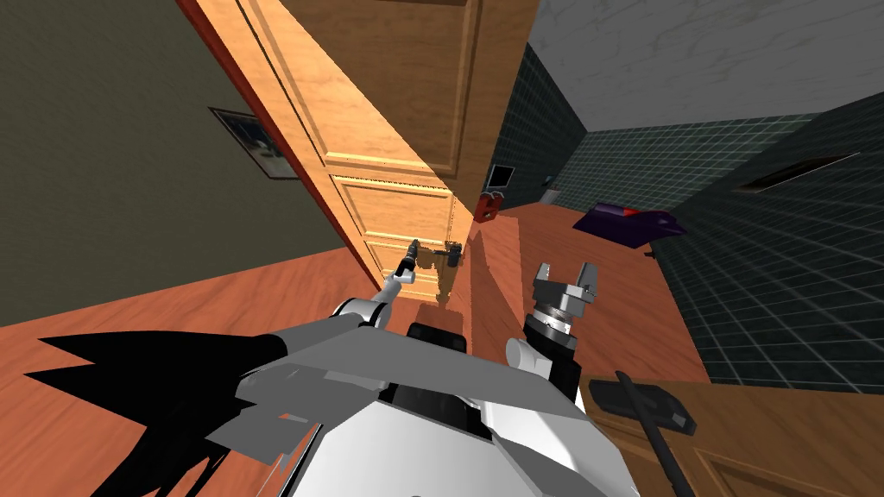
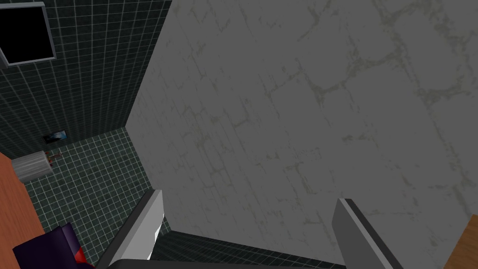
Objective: Push the door open
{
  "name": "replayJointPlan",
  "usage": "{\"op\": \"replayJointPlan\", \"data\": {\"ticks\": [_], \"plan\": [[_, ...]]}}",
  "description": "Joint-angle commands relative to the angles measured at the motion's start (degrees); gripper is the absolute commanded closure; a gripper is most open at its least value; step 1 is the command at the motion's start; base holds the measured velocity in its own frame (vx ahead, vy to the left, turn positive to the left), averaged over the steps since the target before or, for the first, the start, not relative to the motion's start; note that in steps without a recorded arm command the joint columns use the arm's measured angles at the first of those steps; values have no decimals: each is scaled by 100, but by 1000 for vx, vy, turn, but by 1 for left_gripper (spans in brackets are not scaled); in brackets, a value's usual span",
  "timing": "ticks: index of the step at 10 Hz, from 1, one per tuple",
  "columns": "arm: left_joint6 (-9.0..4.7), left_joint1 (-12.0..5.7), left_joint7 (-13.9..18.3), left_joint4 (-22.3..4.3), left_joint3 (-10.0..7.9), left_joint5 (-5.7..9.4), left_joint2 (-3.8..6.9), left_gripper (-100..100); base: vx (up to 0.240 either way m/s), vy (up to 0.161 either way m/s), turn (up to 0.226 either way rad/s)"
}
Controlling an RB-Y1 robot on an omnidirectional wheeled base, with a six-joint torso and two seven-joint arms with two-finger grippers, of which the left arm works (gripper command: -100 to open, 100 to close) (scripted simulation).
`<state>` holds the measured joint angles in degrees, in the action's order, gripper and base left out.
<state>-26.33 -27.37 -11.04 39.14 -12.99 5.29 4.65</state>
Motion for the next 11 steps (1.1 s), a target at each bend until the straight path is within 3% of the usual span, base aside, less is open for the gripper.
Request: {"op": "replayJointPlan", "data": {"ticks": [1, 2, 3, 6, 7, 8, 9, 10, 11], "plan": [[-20, -18, 5, -10, 12, -2, -129, -100, 72, -200, -26], [-26, -17, 0, -12, 6, -1, -236, -100, 20, -192, -40], [-26, -17, 0, -12, 6, -1, -236, -100, 28, -137, -19], [-37, -16, -9, -16, -5, 0, -558, -100, 22, -149, -11], [-37, -16, -9, -16, -5, 0, -558, -100, 11, -123, 0], [-41, -15, -12, -17, -8, 1, -717, -100, -7, -159, -18], [-60, -89, -20, -121, -28, 9, -628, -100, -4, -85, 2], [-60, -89, -20, -121, -28, 9, -628, 100, 1, 13, 2], [-60, -89, -20, -121, -28, 9, -628, 100, -5, 30, -19]]}}
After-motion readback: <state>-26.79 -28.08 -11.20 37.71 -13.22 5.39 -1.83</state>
